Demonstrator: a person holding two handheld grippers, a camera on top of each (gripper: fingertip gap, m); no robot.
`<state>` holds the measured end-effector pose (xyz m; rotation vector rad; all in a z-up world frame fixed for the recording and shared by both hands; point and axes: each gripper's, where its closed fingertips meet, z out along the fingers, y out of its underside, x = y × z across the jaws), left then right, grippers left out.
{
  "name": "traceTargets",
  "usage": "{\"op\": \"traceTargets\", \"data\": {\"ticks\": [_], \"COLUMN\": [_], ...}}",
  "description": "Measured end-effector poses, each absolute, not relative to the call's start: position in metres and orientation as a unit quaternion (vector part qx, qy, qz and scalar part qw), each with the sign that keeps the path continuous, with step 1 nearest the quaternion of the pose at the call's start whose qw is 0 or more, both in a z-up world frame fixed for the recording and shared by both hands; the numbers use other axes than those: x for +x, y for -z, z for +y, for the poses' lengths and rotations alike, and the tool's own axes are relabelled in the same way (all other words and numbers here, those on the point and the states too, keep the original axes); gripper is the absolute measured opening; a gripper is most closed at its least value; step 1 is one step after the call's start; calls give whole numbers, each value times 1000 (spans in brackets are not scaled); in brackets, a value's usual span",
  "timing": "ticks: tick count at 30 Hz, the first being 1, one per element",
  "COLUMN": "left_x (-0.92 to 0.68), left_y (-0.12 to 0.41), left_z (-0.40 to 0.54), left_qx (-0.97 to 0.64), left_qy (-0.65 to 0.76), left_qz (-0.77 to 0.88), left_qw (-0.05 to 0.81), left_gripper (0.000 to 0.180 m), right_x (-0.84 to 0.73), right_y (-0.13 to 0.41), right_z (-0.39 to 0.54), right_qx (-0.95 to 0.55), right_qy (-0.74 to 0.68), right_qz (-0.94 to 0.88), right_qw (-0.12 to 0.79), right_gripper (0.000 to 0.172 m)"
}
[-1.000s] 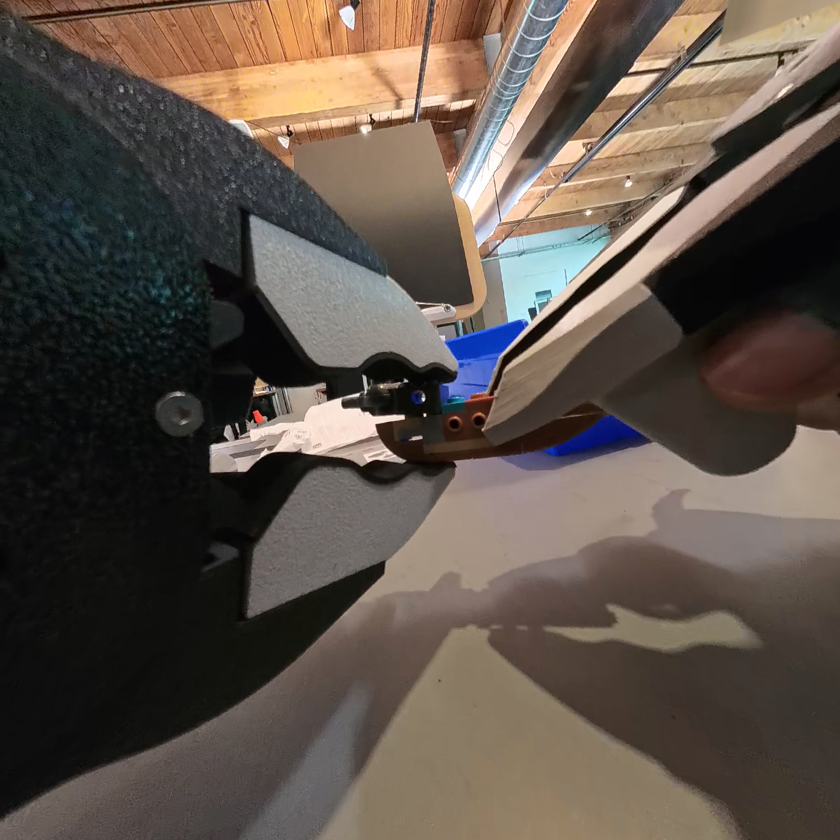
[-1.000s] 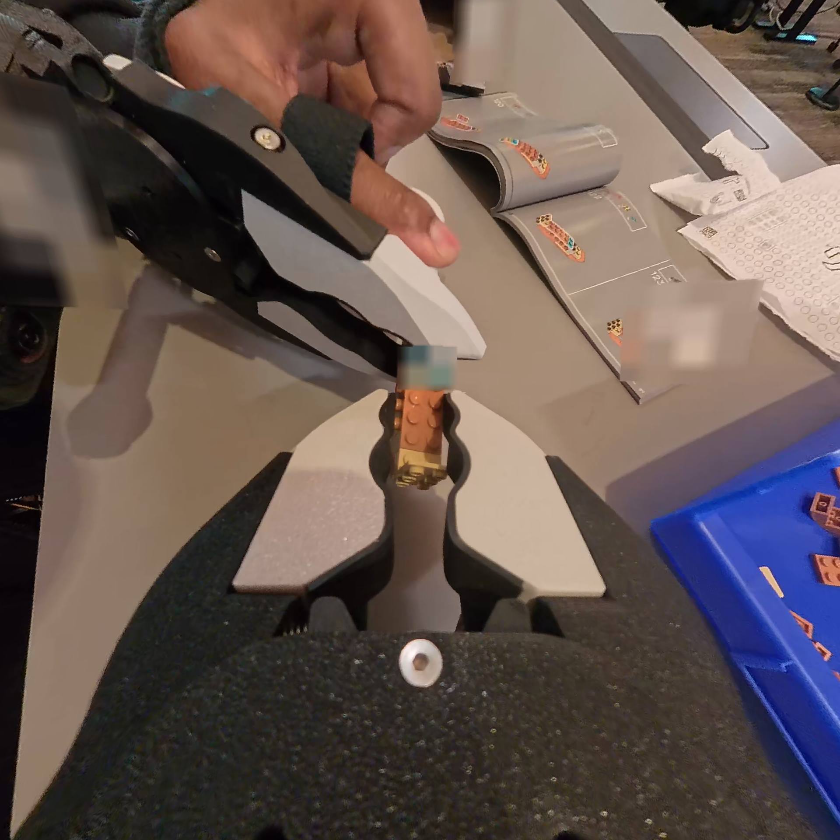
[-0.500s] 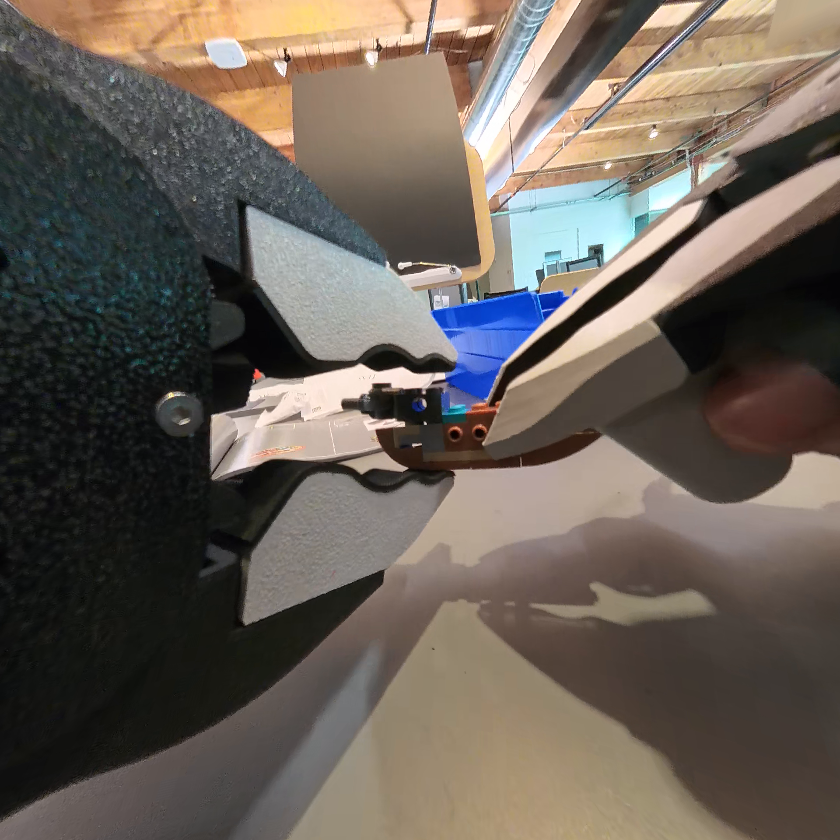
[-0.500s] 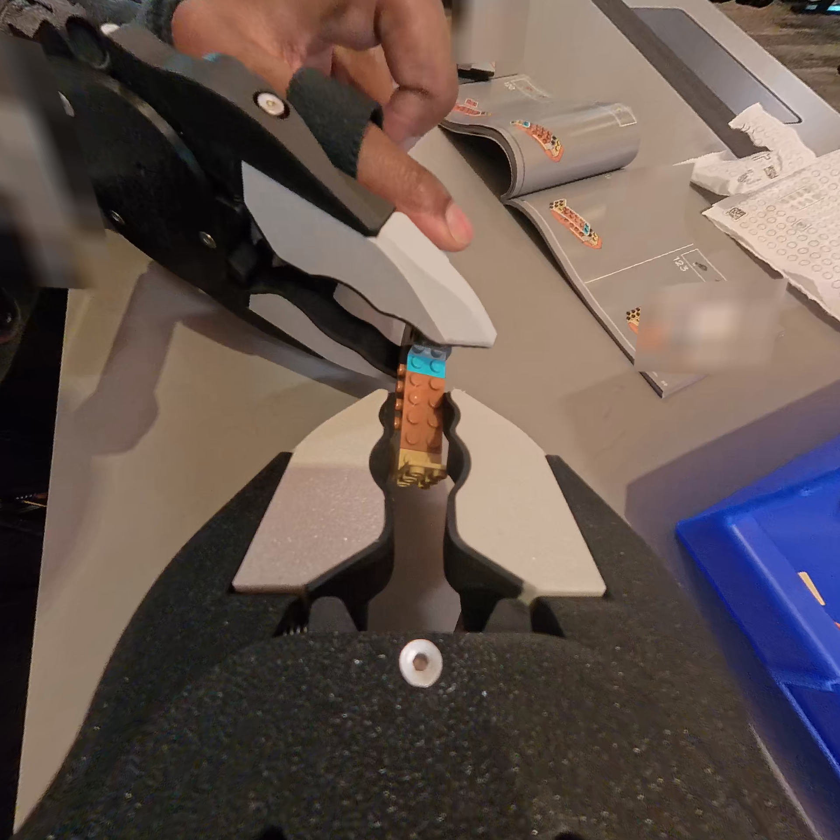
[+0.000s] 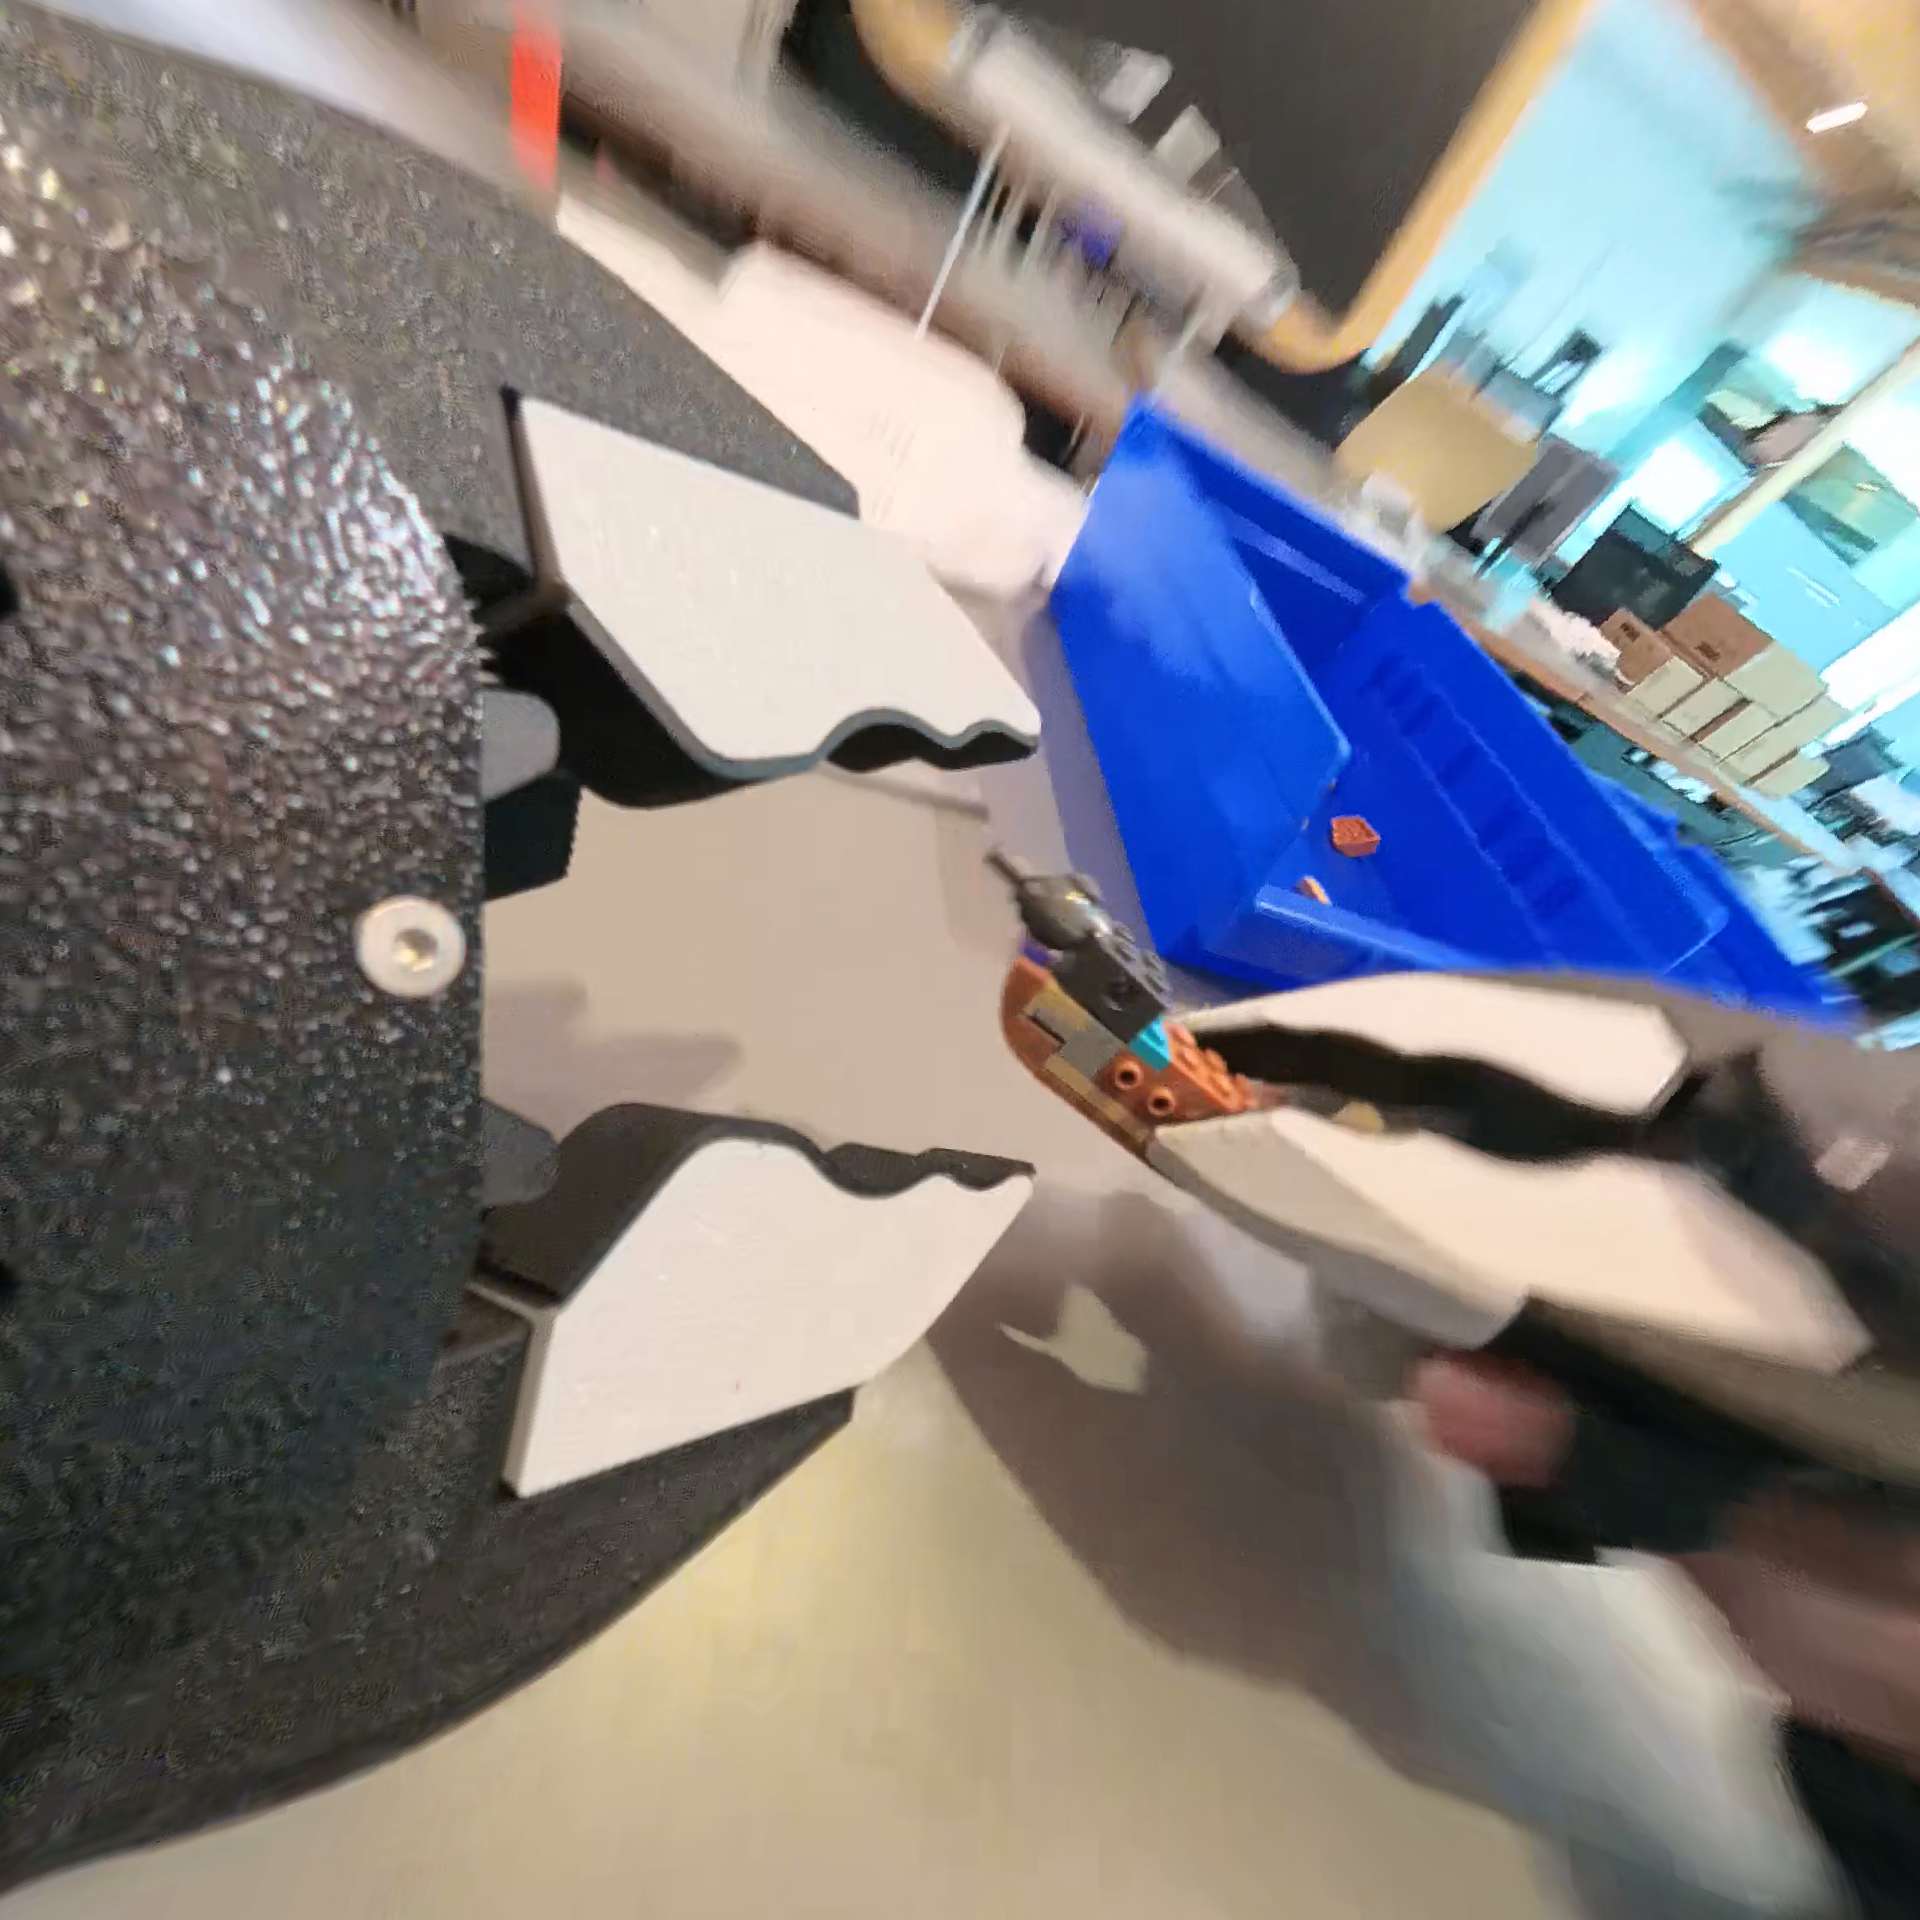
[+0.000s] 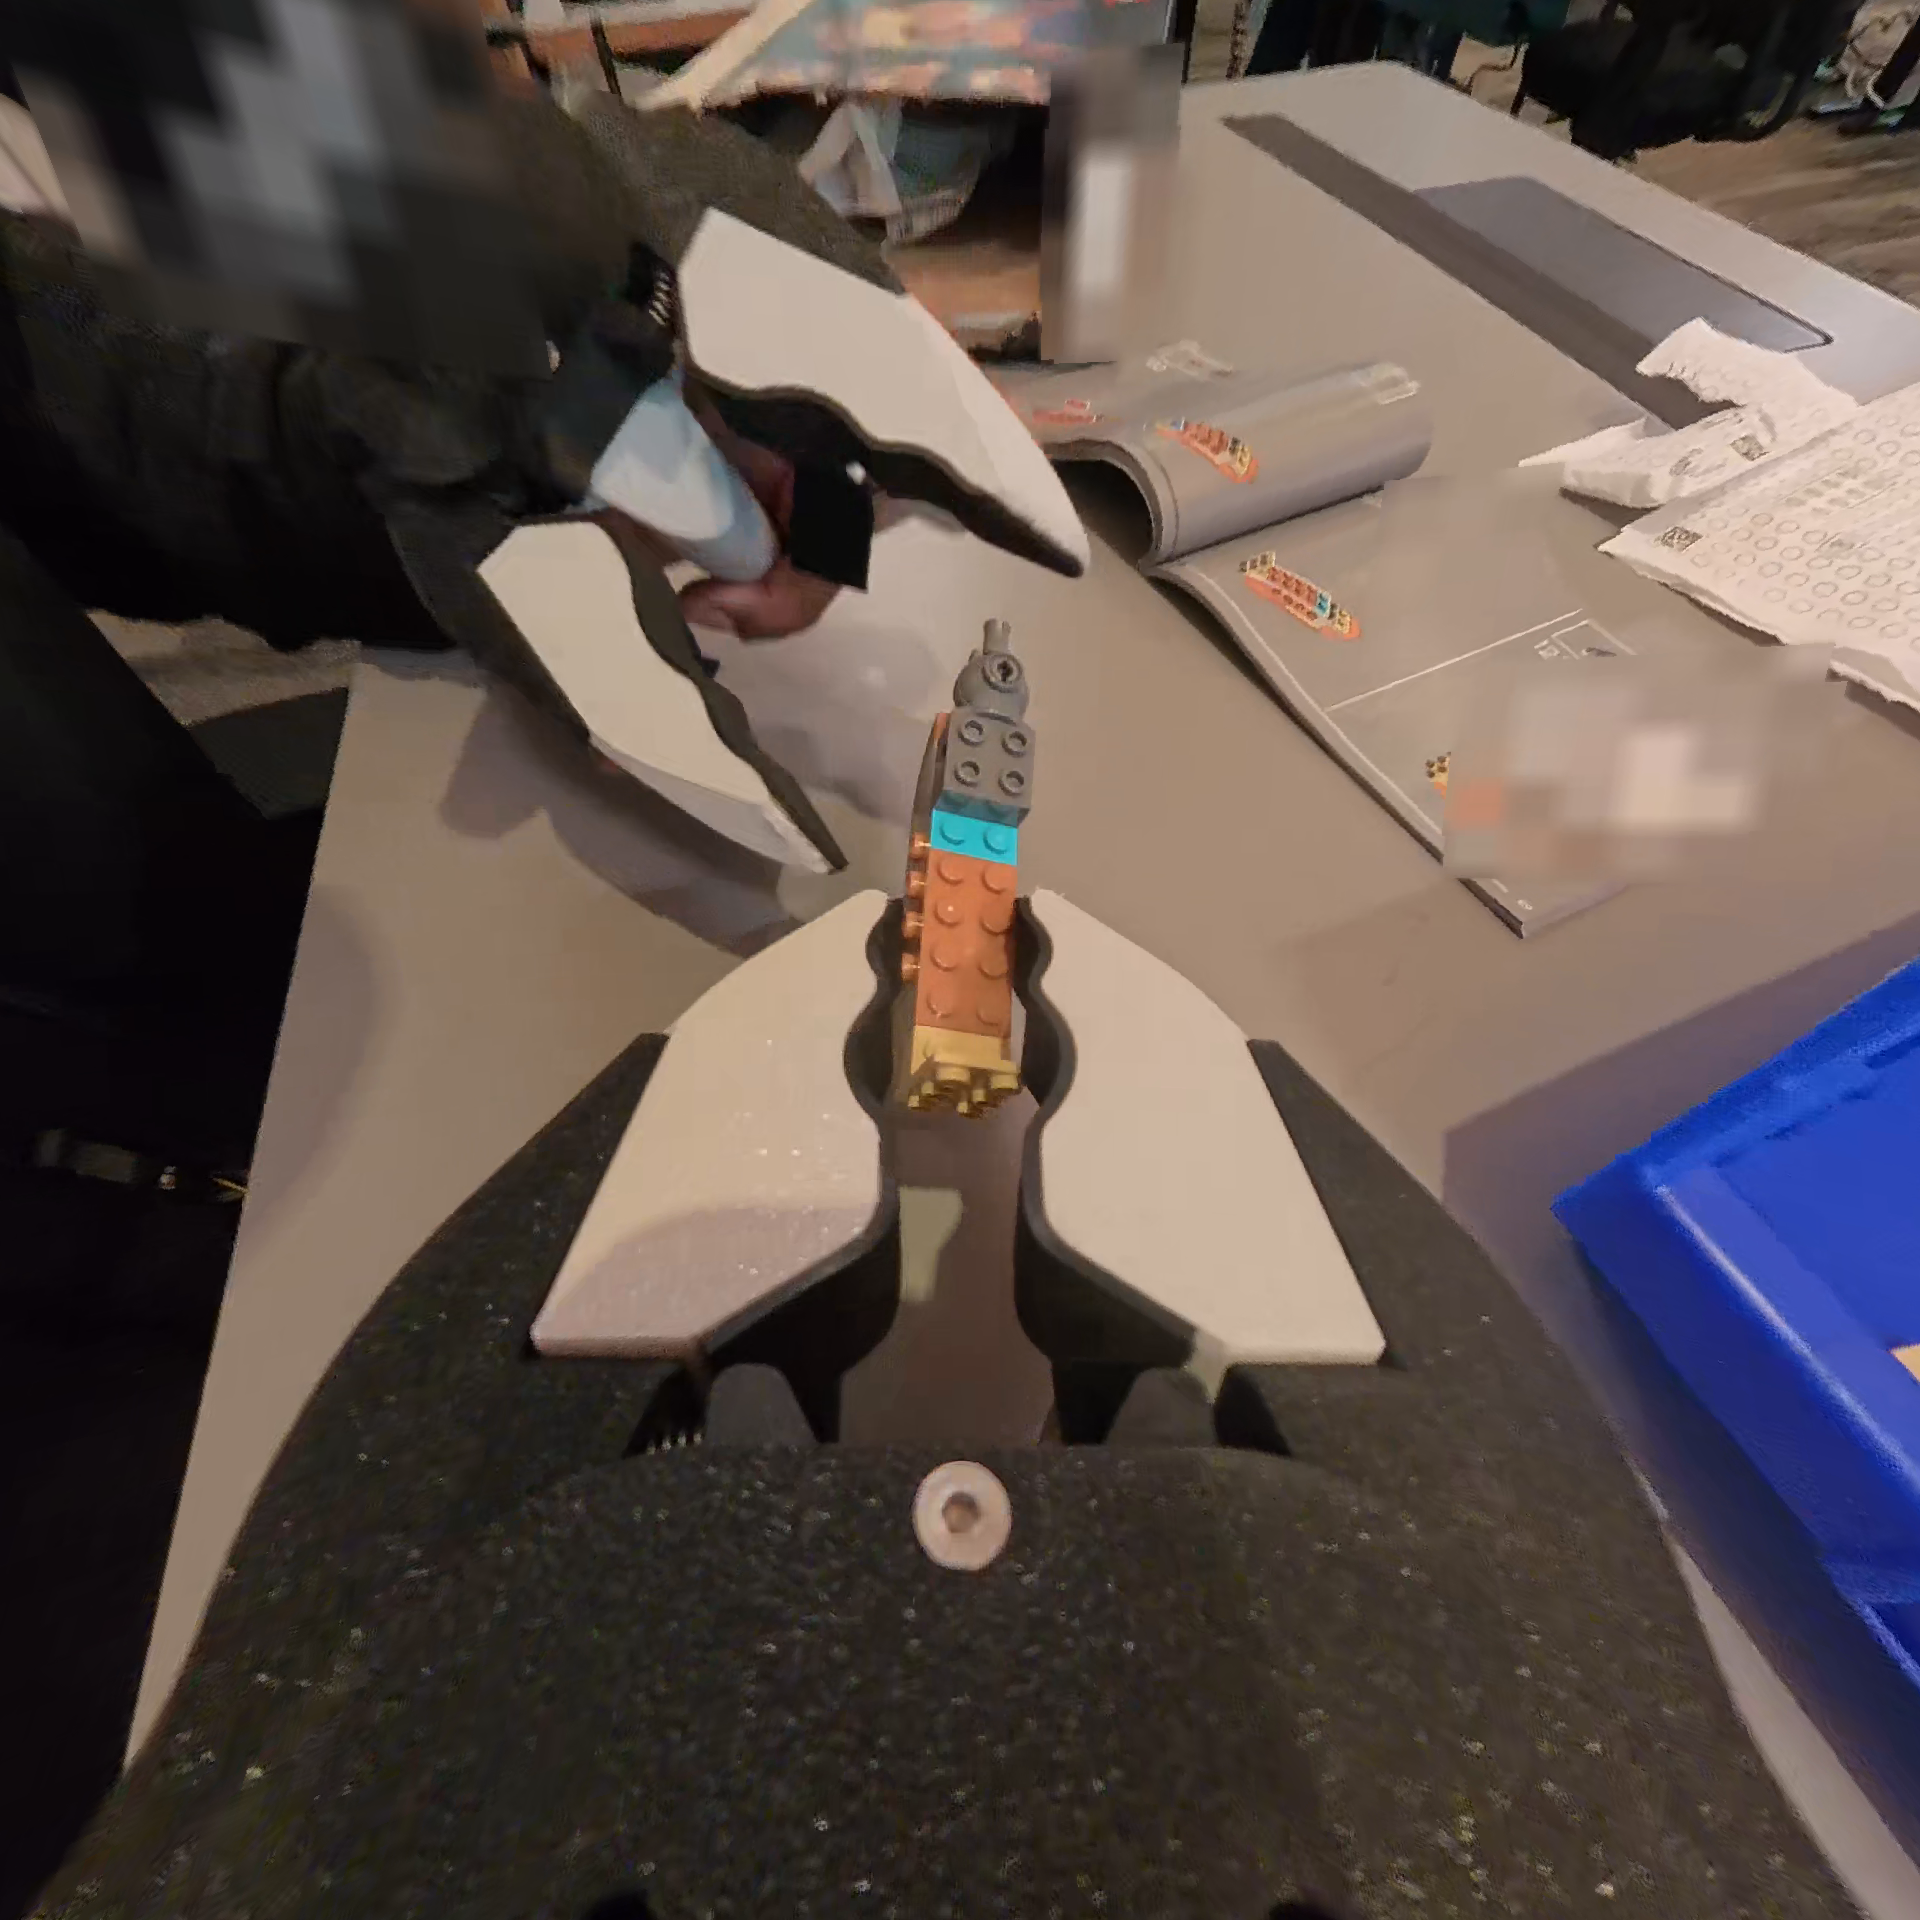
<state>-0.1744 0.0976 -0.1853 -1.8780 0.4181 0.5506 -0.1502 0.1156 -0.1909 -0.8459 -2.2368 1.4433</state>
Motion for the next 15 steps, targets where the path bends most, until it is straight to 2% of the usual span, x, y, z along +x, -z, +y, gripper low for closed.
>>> {"op": "traceTargets", "data": {"ticks": [3,8,15], "left_x": [-172,-166,-151], "left_y": [180,176,144], "left_z": [93,91,93], "left_qx": [-792,-771,-662], "left_qy": [-109,65,275], "left_qz": [78,-24,-95], "left_qw": [596,633,691], "left_gripper": [68,61,33], "right_x": [-150,-146,-146], "right_y": [180,157,133], "right_z": [114,107,100], "right_qx": [-293,-277,-273], "right_qy": [-540,-595,-654], "right_qz": [-772,-740,-693], "right_qw": [165,144,128], "right_gripper": [20,20,20]}}
